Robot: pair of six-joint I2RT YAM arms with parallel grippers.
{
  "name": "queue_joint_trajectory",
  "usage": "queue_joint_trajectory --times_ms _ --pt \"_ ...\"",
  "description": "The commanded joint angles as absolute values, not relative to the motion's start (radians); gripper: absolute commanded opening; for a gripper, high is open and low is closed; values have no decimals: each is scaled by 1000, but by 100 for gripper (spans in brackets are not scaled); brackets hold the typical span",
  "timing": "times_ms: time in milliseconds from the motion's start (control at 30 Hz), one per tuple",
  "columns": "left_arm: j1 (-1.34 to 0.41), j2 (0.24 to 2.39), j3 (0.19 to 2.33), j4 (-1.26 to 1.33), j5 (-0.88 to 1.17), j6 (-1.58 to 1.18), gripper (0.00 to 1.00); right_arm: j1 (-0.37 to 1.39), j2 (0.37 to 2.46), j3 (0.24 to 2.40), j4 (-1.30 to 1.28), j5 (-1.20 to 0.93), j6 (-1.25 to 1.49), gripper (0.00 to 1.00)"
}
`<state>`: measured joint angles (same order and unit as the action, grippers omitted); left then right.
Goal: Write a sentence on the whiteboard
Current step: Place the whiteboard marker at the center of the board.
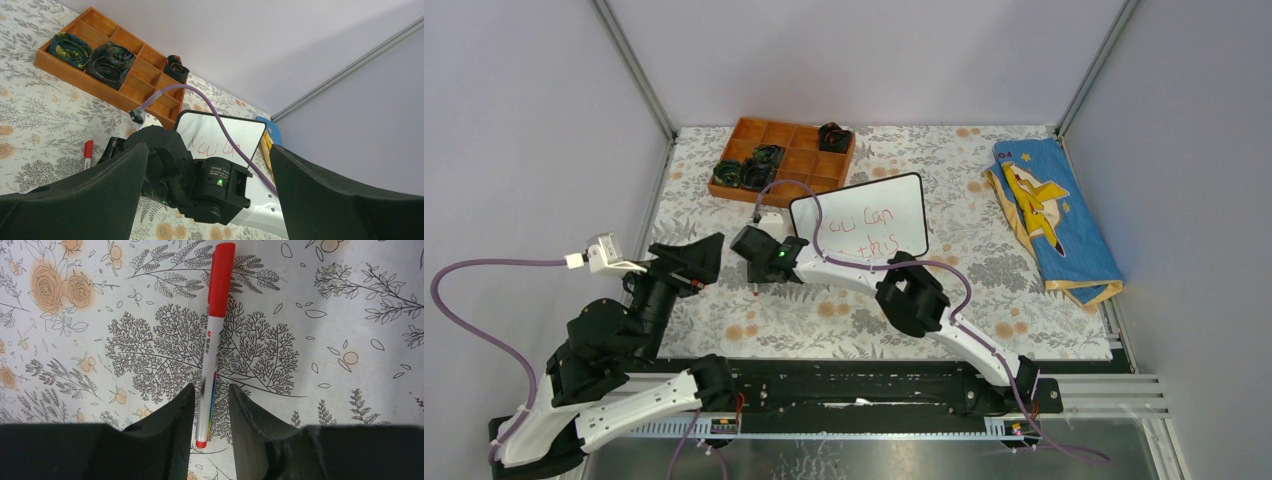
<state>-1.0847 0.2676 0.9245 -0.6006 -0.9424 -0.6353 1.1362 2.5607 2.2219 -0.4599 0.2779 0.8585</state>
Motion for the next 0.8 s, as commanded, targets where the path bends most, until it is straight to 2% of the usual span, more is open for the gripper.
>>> queue_joint_trajectory --times_ms 0,200,533,767 --pt "-1084 255 925 -617 -969 -650 99 1124 2540 2184 -522 273 850 38" --pt "-1083 257 928 -617 -968 -648 99 1125 2517 2181 -506 250 835 40" --pt "-1083 286 969 -617 -1004 -629 99 1142 2342 2167 -410 195 742 50" --pt "-1083 322 980 -604 -1046 -685 99 1160 2221 2122 -363 237 670 54"
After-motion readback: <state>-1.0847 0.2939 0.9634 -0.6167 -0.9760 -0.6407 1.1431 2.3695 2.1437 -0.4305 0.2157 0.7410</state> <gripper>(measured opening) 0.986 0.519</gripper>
